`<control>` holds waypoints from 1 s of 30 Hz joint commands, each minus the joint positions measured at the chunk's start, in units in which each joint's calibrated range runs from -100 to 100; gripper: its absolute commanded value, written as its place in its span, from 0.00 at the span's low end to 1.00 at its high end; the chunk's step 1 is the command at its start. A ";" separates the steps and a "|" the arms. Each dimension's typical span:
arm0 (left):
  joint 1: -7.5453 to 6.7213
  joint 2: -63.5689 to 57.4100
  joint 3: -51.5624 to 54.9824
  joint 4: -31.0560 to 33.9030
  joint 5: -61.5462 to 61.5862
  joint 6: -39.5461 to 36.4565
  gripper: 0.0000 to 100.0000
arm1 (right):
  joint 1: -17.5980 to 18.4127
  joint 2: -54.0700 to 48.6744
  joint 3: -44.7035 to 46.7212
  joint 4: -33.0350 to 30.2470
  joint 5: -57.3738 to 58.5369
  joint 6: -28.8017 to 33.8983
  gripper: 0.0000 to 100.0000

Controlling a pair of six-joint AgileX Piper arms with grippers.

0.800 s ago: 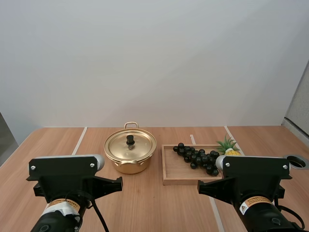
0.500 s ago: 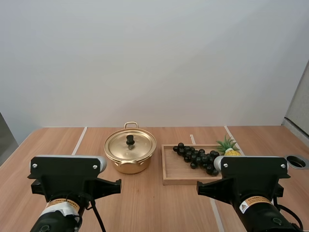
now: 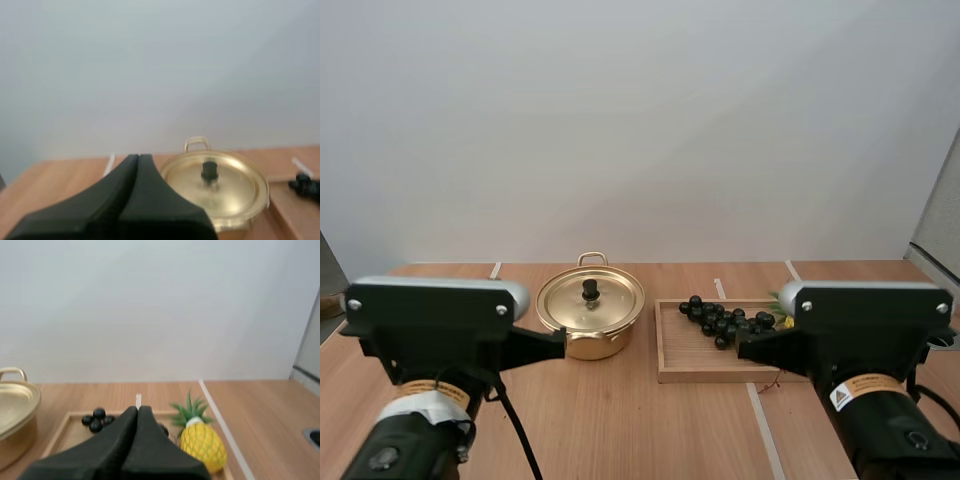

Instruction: Open the pot, put the grape inside, and close it

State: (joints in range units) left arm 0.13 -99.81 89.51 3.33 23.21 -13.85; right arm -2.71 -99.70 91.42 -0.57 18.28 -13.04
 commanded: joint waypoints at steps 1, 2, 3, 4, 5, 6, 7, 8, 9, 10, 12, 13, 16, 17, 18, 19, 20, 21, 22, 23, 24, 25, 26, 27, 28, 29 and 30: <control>-0.13 -0.19 -7.08 0.73 -2.51 0.23 0.00 | -0.25 -0.30 -7.17 0.24 -3.16 0.00 0.00; -0.13 -0.19 -9.01 0.73 -2.51 0.23 0.00 | -0.25 -0.30 -9.17 0.24 -3.16 0.00 0.00; -0.13 -0.19 -11.45 0.73 -2.51 0.23 0.00 | -0.25 -0.30 -11.57 0.24 -3.16 0.00 0.00; -0.13 -0.19 -13.37 0.73 -2.51 0.23 0.00 | -0.25 -0.30 -13.93 0.24 -3.16 0.00 0.00; -0.13 -0.19 -15.76 0.73 -2.51 0.23 0.00 | -0.25 -0.30 -16.26 0.24 -3.16 0.00 0.00; -0.13 -0.19 -17.66 0.73 -2.51 0.23 0.00 | -0.25 -0.30 -18.52 0.24 -3.16 0.00 0.00; -0.13 -0.19 -19.99 0.73 -2.51 0.23 0.00 | -0.25 -0.30 -20.69 0.24 -3.16 0.00 0.00; -0.13 -0.19 -22.34 0.73 -2.51 0.23 0.00 | -0.25 -0.30 -22.30 0.24 -3.16 0.00 0.00; -0.13 -0.19 -24.66 0.73 -2.10 0.23 0.00 | -0.25 -0.30 -24.21 0.24 -3.16 0.00 0.00; -0.13 -0.19 -27.00 0.73 -1.14 0.23 0.00 | -0.25 -0.30 -26.05 0.24 -3.16 0.00 0.00; -0.13 -0.19 -31.17 0.73 2.82 0.23 0.00 | -0.25 -0.30 -29.10 0.24 -3.16 0.00 0.00; -0.13 -0.19 -33.34 0.73 4.33 0.23 0.00 | -0.25 -0.30 -30.76 -0.31 -3.00 0.00 0.00; -0.13 -0.19 -38.77 0.73 8.44 0.23 0.00 | -0.25 -0.30 -35.72 -0.68 2.98 0.00 0.00; -0.13 -0.19 -40.57 0.73 10.12 0.23 0.00 | -0.25 -0.30 -36.94 -0.68 4.41 0.00 0.00; -0.13 -0.19 -42.18 0.73 11.58 0.23 0.00 | -0.25 -0.30 -38.31 -0.56 5.40 0.00 0.00; -0.13 -0.19 -43.69 0.73 13.09 0.23 0.00 | -0.25 -0.30 -39.53 -0.26 5.50 0.00 0.00; -0.13 -0.19 -45.12 0.73 15.28 0.23 0.00 | -0.25 -0.30 -40.43 -0.26 5.50 0.00 0.00; -0.13 0.44 -46.44 0.73 17.57 0.23 0.00 | -0.25 -0.30 -41.77 -0.26 5.50 0.00 0.00; -0.13 1.60 -47.36 0.73 19.67 0.23 0.00 | -0.25 -0.20 -43.12 -0.26 5.50 0.00 0.00; -0.13 3.43 -48.41 0.73 21.29 0.23 0.00 | -0.25 0.69 -44.52 -0.26 5.55 0.00 0.00; -0.13 5.53 -49.34 0.73 22.58 0.23 0.00 | -0.25 2.03 -46.03 -0.26 5.94 0.00 0.00; -0.13 7.84 -50.10 0.73 23.49 0.23 0.00 | -0.25 3.68 -47.65 -0.26 6.71 0.00 0.00; -0.13 10.33 -51.22 0.73 24.95 0.23 0.00 | -0.25 5.23 -49.02 -0.58 7.71 0.00 0.00; -0.13 12.82 -52.39 0.73 26.38 0.23 0.00 | -0.25 7.41 -50.90 -0.59 9.67 0.00 0.00; -0.13 14.82 -53.64 0.73 27.49 0.23 0.00 | -0.25 9.83 -52.92 -0.59 12.14 0.00 0.00; -0.13 17.31 -54.96 0.73 28.75 0.23 0.00 | -0.25 11.94 -54.53 -0.59 14.72 0.00 0.00; -0.13 19.70 -56.22 0.73 29.35 0.23 0.00 | -0.25 14.67 -56.55 -0.59 17.25 0.00 0.00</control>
State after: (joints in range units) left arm 0.13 -84.52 35.50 3.42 50.18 -13.85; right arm -2.71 -89.56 38.22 -0.78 30.45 -13.04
